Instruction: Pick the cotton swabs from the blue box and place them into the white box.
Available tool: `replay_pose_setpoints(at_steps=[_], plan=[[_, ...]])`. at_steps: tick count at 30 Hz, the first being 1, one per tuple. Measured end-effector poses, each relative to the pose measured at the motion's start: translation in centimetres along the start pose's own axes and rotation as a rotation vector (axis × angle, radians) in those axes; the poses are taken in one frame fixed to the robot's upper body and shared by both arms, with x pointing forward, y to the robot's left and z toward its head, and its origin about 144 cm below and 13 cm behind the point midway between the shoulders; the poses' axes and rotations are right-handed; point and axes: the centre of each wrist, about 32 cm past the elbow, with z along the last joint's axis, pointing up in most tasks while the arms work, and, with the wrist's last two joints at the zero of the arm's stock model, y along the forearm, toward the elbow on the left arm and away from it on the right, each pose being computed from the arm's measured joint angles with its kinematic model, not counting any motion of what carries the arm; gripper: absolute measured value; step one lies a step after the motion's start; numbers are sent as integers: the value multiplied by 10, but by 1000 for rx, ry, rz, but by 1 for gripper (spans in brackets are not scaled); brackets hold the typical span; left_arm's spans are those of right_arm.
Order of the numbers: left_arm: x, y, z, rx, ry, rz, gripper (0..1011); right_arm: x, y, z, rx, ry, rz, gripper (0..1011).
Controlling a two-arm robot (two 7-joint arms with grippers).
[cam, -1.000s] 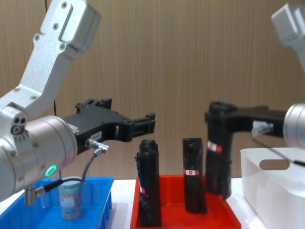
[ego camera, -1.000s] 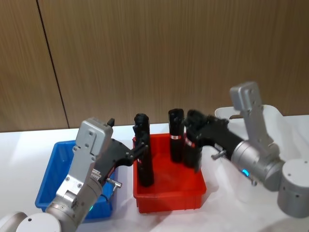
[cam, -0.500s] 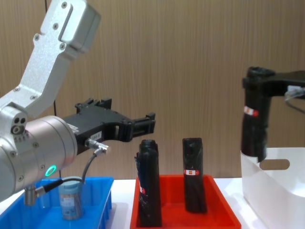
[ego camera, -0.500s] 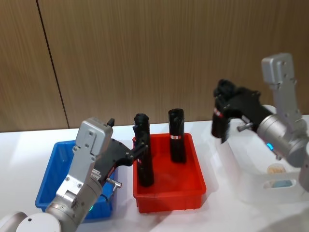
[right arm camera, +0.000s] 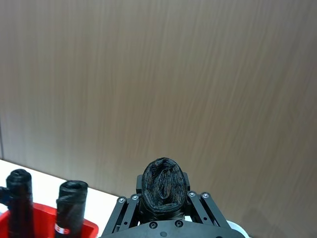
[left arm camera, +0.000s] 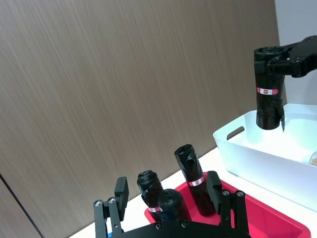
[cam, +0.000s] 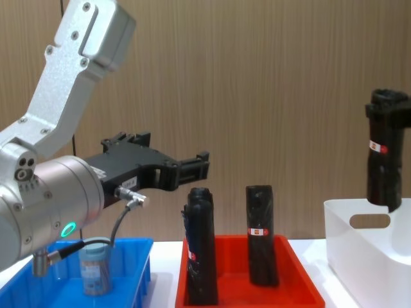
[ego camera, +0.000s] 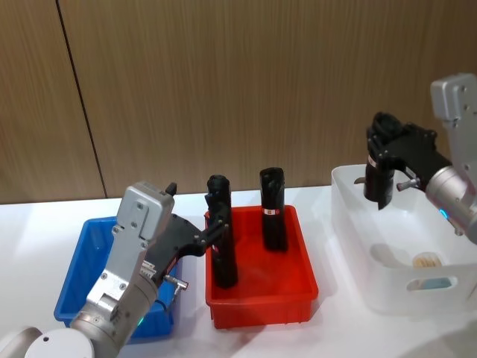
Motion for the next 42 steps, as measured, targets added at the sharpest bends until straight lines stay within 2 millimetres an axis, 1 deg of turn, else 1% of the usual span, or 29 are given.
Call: replay_pose_setpoints(at_steps=[7,10,14,17,25,26,27,30,31,33,34,35,36,37,39,42], plan=[[0,0,0,0,0,0,1003,7,4,-13,-37,8,-21,363],[0,0,0,0,0,0,1003,9,6,-23,-64,18,-29,363],[0,0,0,0,0,0,1003,10,8,-31,-85,30,-33,363],[0,0,0,0,0,0,1003,11,10,-41,-112,42,-37,363],[0,0,0,0,0,0,1003,12,13,-57,-149,61,-46,364],[0,0,0,0,0,0,1003,12,13,-58,-153,63,-47,376],[0,0,0,0,0,0,1003,12,13,-60,-157,67,-49,421],[0,0,0,0,0,0,1003,12,13,-62,-162,70,-52,476],[0,0,0,0,0,0,1003,13,13,-63,-164,72,-54,534],[0,0,0,0,0,0,1003,13,13,-65,-165,76,-56,591],[0,0,0,0,0,0,1003,13,13,-65,-164,78,-57,591],[0,0,0,0,0,0,1003,14,13,-65,-163,79,-58,648],[0,0,0,0,0,0,1003,14,12,-65,-162,80,-58,669],[0,0,0,0,0,0,1003,14,12,-66,-161,82,-60,669],[0,0,0,0,0,0,1003,15,10,-66,-156,88,-61,785],[0,0,0,0,0,0,1003,16,8,-65,-143,92,-63,837]])
